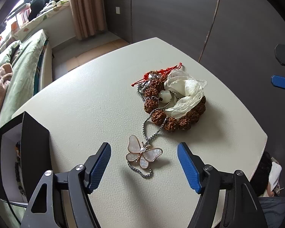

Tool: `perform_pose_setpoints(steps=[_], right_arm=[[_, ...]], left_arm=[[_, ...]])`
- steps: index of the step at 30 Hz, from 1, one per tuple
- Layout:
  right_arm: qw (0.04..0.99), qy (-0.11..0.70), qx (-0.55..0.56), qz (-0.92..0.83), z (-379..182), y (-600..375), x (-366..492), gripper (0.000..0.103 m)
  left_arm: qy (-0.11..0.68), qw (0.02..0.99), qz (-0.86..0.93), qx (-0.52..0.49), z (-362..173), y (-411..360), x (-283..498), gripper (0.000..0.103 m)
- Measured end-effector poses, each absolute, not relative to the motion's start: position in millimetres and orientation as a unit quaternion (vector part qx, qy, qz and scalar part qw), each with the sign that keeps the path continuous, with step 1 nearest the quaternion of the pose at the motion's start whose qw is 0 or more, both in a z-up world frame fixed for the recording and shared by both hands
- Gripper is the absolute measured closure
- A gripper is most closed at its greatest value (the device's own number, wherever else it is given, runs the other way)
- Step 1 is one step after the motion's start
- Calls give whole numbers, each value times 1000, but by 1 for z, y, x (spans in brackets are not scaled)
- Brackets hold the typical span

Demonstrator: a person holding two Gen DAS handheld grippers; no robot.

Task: Organize jewelry
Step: 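Reach the left gripper to the butterfly pendant necklace and grasp it, then carry the butterfly necklace to the box while the right gripper grasps the white tassel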

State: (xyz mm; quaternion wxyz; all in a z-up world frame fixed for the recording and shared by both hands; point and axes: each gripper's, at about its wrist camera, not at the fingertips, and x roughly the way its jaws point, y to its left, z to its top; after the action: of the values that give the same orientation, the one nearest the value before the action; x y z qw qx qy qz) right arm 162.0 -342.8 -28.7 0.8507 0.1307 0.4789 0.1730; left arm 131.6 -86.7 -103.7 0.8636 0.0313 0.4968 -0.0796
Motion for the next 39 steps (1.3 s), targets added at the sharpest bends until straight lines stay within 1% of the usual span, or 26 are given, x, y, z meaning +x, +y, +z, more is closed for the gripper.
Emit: perform_pose_setpoints(steps=[1,3,5,6,8,9,16,19,20,23,24,28,30,37,38,39], right_arm=[[851,479,129,174,-29,-342,162,0],[850,480,128,174,-29,-341,163,0],[849,482,127,174,-30,-341,163,0],[849,482,126,174,-30,-341,163,0],[849,482,126,173,-31,-340,163,0],[849,483,125,173,-31,-340,163,0],[836,502,130,180,-47,-328,171,0],[828,508,142,190,-54,-321,176,3],[827,509,144,192,-55,-318,177,6],[822,514,146,197,-60,-308,180,18],[820,517,146,198,-62,-305,181,20],[819,523,139,190,-69,-293,186,23],[819,526,137,185,-72,-286,190,29],[829,522,96,176,-79,-257,199,30],[830,523,90,174,-81,-254,200,32],[830,526,83,169,-84,-251,200,38]], left_arm=[[501,861,-81,33,-106,-87,133,37],[513,854,-79,35,-113,-86,136,41],[505,858,-81,44,-112,-88,134,41],[501,860,-83,48,-112,-89,134,44],[498,862,-87,48,-110,-89,132,52],[497,863,-86,47,-110,-89,133,61],[493,866,-83,20,-102,-78,131,62],[479,874,-84,3,-90,-69,129,62],[475,876,-82,-3,-86,-67,127,62],[462,883,-76,-14,-75,-59,123,62],[459,885,-73,-17,-72,-57,122,62],[444,893,-67,-43,-57,-43,117,62],[437,896,-60,-48,-52,-37,115,62],[416,907,-37,-58,-38,-18,107,62],[413,908,-35,-61,-37,-15,106,62],[411,909,-33,-63,-36,-11,105,62]])
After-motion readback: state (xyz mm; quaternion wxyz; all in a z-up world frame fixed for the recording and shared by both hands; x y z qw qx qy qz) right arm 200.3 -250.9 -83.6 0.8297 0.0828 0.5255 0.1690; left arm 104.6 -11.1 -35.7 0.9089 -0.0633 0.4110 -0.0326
